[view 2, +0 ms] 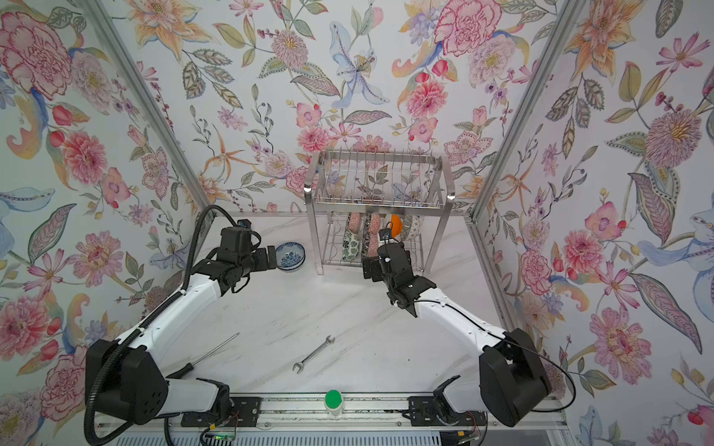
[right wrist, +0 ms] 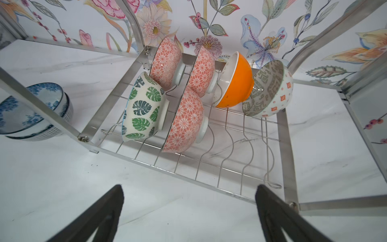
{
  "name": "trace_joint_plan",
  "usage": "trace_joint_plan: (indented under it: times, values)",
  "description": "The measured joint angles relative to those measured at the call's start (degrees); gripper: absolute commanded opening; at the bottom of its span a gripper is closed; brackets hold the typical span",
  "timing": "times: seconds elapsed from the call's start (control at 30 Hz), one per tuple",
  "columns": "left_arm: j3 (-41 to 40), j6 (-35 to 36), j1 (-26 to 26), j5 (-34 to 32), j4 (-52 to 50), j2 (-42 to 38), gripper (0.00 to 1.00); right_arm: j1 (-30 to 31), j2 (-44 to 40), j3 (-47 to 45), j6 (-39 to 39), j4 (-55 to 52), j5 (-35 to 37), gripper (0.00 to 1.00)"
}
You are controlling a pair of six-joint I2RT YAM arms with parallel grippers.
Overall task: Load bowls into a dish rack
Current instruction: Place the bowl in the dish rack, then move the stack of bowls to the top-left of the table.
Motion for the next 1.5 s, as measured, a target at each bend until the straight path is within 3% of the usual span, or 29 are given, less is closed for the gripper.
trace_joint_plan:
  times: [0.23,0.47,0.73,1.23,1.37,1.5]
  values:
    - [-0.8,-1.4,0.5,1.8,5.3,6.8,0.98,-2.9,-6.8,-0.2,0.1,-7.7,-7.5,0.99]
    - [0.9,-2.3,2.1,4.1,8.9,15.0,0.84,-4.1,-8.3,-0.2,-0.7,-11.2,-9.5,0.99]
    - [1.7,-2.9,3.5,5.2,11.3,18.9,0.71,-5.3,-8.3,0.4,-1.1,-13.3,-10.1,0.99]
    - [6.1,-2.7,3.6,6.7,13.4,24.1,0.3,-6.3,-8.3,1.2,-1.4,-14.5,-10.2,0.99]
    - [7.3,-2.4,3.7,6.5,13.4,24.4,0.15,-6.3,-8.3,1.2,-1.6,-14.5,-10.2,0.99]
    - [7.7,-2.2,3.7,5.6,13.2,24.6,0.09,-6.3,-8.3,1.2,-1.8,-14.5,-10.2,0.99]
